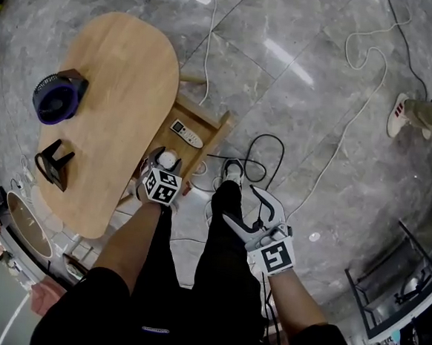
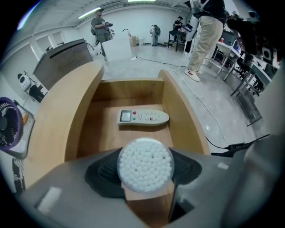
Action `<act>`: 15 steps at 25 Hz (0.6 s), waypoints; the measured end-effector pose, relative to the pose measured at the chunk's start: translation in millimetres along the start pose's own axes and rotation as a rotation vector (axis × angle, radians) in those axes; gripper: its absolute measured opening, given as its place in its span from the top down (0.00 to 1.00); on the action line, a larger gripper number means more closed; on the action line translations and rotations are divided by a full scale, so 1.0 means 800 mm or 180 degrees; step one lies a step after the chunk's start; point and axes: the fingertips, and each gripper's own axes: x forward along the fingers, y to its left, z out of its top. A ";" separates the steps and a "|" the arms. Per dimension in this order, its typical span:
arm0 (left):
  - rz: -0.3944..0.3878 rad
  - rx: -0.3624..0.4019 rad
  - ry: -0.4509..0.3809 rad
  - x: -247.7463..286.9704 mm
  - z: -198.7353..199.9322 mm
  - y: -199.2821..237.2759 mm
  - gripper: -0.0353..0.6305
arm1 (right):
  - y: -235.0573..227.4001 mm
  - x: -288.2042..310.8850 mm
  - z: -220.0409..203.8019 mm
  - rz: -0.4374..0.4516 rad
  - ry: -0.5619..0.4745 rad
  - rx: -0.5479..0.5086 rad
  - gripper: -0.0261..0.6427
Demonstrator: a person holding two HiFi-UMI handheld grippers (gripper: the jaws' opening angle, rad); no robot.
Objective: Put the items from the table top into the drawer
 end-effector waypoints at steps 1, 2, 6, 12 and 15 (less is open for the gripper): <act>0.0004 0.0005 0.0008 0.003 -0.003 -0.001 0.53 | 0.000 0.001 -0.002 -0.0001 0.0004 0.0009 0.40; 0.0006 0.0010 0.0019 0.006 -0.006 -0.001 0.53 | 0.000 0.002 -0.005 0.0005 0.0022 0.0013 0.40; 0.0009 -0.0005 0.0029 0.011 -0.020 -0.001 0.53 | 0.006 0.008 -0.009 0.0065 0.0100 -0.0006 0.40; -0.0131 0.0058 -0.0004 0.018 -0.035 -0.012 0.52 | 0.012 0.018 0.003 0.0032 0.0033 -0.0053 0.40; -0.0163 0.0096 -0.0028 0.019 -0.034 -0.014 0.45 | 0.015 0.020 0.005 -0.0038 0.0023 -0.0054 0.39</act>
